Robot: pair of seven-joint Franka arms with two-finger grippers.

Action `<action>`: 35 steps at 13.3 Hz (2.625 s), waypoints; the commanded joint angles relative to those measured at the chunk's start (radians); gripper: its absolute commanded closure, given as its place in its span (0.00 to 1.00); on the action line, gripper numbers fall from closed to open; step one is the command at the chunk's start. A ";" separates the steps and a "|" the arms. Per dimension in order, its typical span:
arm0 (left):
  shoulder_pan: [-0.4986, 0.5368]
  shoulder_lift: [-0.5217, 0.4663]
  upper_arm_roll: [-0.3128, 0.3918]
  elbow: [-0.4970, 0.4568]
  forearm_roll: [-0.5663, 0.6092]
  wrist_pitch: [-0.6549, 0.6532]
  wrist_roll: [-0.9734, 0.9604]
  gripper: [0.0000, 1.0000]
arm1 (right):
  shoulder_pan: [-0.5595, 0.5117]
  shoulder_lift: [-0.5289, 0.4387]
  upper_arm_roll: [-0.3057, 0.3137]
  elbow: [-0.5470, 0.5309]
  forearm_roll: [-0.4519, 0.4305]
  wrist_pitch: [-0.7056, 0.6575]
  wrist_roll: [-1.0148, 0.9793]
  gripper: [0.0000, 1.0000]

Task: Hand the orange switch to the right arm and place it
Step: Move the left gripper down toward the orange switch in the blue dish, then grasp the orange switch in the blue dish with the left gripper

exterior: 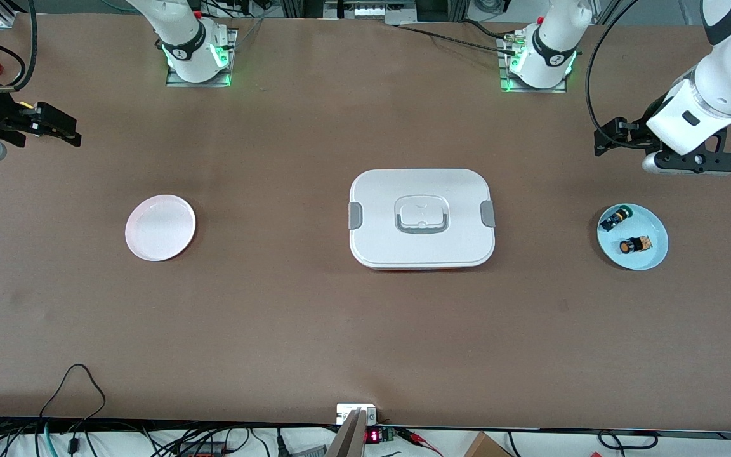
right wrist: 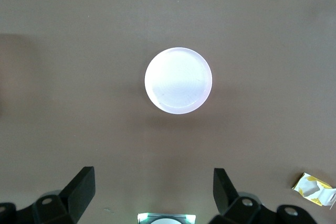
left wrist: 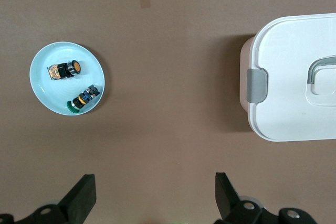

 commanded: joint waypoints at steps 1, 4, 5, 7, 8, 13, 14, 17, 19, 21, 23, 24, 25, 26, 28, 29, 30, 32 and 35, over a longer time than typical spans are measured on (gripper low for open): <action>0.003 -0.005 -0.003 0.015 0.008 -0.018 -0.018 0.00 | 0.000 0.003 0.002 0.016 0.005 -0.019 -0.009 0.00; 0.003 -0.002 -0.003 0.013 0.009 -0.015 -0.018 0.00 | 0.001 0.009 0.004 0.019 0.006 -0.018 -0.006 0.00; 0.003 -0.003 -0.003 0.013 0.009 -0.015 -0.018 0.00 | -0.002 0.010 0.002 0.019 0.006 -0.018 -0.011 0.00; 0.007 -0.002 -0.003 0.013 0.009 -0.015 -0.018 0.00 | -0.002 0.026 0.002 0.019 0.006 -0.019 -0.012 0.00; 0.007 -0.002 -0.003 0.013 0.009 -0.015 -0.018 0.00 | 0.001 0.036 0.002 0.018 0.006 -0.019 -0.012 0.00; 0.027 0.015 0.012 0.013 0.008 -0.029 -0.029 0.00 | 0.050 0.098 0.004 0.019 0.014 -0.018 -0.009 0.00; 0.058 0.041 0.010 0.013 0.008 -0.039 -0.034 0.00 | 0.073 0.116 0.004 0.019 0.009 -0.018 -0.006 0.00; 0.147 0.077 0.013 0.018 0.000 -0.048 -0.034 0.00 | 0.112 0.139 0.002 0.019 0.001 -0.018 0.001 0.00; 0.151 0.133 0.012 0.061 -0.006 -0.100 -0.026 0.00 | 0.110 0.139 0.002 0.019 0.003 -0.018 -0.001 0.00; 0.154 0.217 0.013 0.154 -0.008 -0.185 -0.029 0.00 | 0.110 0.139 0.002 0.019 0.003 -0.018 -0.005 0.00; 0.167 0.299 0.013 0.220 -0.002 -0.190 -0.017 0.00 | 0.112 0.139 0.002 0.019 0.000 -0.019 -0.005 0.00; 0.194 0.334 0.012 0.240 -0.002 -0.187 -0.012 0.00 | 0.109 0.141 0.002 0.019 0.001 -0.019 -0.006 0.00; 0.194 0.369 0.013 0.247 0.009 -0.168 0.007 0.00 | 0.109 0.141 0.001 0.019 0.001 -0.019 -0.005 0.00; 0.203 0.409 0.013 0.263 0.032 -0.126 0.038 0.00 | 0.110 0.141 0.001 0.019 -0.002 -0.019 -0.003 0.00; 0.210 0.448 0.013 0.239 0.073 0.011 0.086 0.00 | 0.109 0.141 0.001 0.019 -0.002 -0.018 0.006 0.00; 0.222 0.460 0.015 0.224 0.083 0.068 0.090 0.00 | 0.104 0.141 0.001 0.015 0.000 -0.016 0.012 0.00; 0.258 0.481 0.013 0.214 0.086 0.111 0.106 0.00 | 0.101 0.151 0.001 0.012 0.000 -0.006 0.012 0.00; 0.291 0.535 0.013 0.193 0.083 0.247 0.193 0.00 | 0.104 0.153 -0.001 0.013 -0.002 0.008 0.012 0.00; 0.355 0.592 0.012 0.135 0.080 0.457 0.299 0.00 | 0.112 0.139 -0.001 -0.010 -0.012 0.040 0.017 0.00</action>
